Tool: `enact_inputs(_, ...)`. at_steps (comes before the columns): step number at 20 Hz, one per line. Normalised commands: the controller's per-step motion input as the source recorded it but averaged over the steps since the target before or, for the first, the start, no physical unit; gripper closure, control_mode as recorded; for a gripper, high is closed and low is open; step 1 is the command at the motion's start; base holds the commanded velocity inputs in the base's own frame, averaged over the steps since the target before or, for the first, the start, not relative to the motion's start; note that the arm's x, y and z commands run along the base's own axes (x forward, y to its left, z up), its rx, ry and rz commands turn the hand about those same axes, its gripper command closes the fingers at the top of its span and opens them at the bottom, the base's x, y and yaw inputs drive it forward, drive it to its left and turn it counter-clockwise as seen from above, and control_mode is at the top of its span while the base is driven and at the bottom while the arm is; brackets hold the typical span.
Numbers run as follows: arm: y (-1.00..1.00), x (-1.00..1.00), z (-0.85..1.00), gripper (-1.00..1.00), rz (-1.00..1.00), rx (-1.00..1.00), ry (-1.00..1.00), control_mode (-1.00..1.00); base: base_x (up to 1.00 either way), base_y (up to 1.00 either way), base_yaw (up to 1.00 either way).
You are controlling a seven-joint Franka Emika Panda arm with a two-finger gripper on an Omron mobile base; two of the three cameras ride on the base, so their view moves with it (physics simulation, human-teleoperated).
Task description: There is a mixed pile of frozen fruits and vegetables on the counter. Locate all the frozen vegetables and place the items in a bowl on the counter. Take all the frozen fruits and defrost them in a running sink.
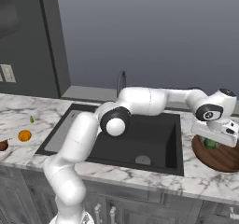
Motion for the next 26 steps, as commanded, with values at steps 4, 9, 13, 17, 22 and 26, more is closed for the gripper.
enact_inputs(4, 0.23, 0.02, -0.25, -1.00, 0.00, -0.02, 0.06, -1.00, 0.00, 0.00, 0.00)
enact_inputs(9, 0.04, 0.00, -0.10, -1.00, 0.00, 0.00, 0.01, -1.00, 0.00, 0.00, 0.00)
enact_inputs(13, -0.02, 0.03, 0.00, -1.00, 0.00, 0.00, 0.00, -1.00, 0.00, 0.00, 0.00)
enact_inputs(17, -0.08, 0.03, 0.09, -1.00, 0.02, 0.00, 0.00, -1.00, 0.00, 0.00, 0.00)
enact_inputs(22, 0.15, -0.09, 0.84, -1.00, 0.01, 0.01, 0.00, -1.00, 0.00, 0.00, 0.00)
enact_inputs(26, 0.63, -0.24, 0.62, -1.00, 0.00, 0.04, 0.00, -1.00, 0.00, 0.00, 0.00)
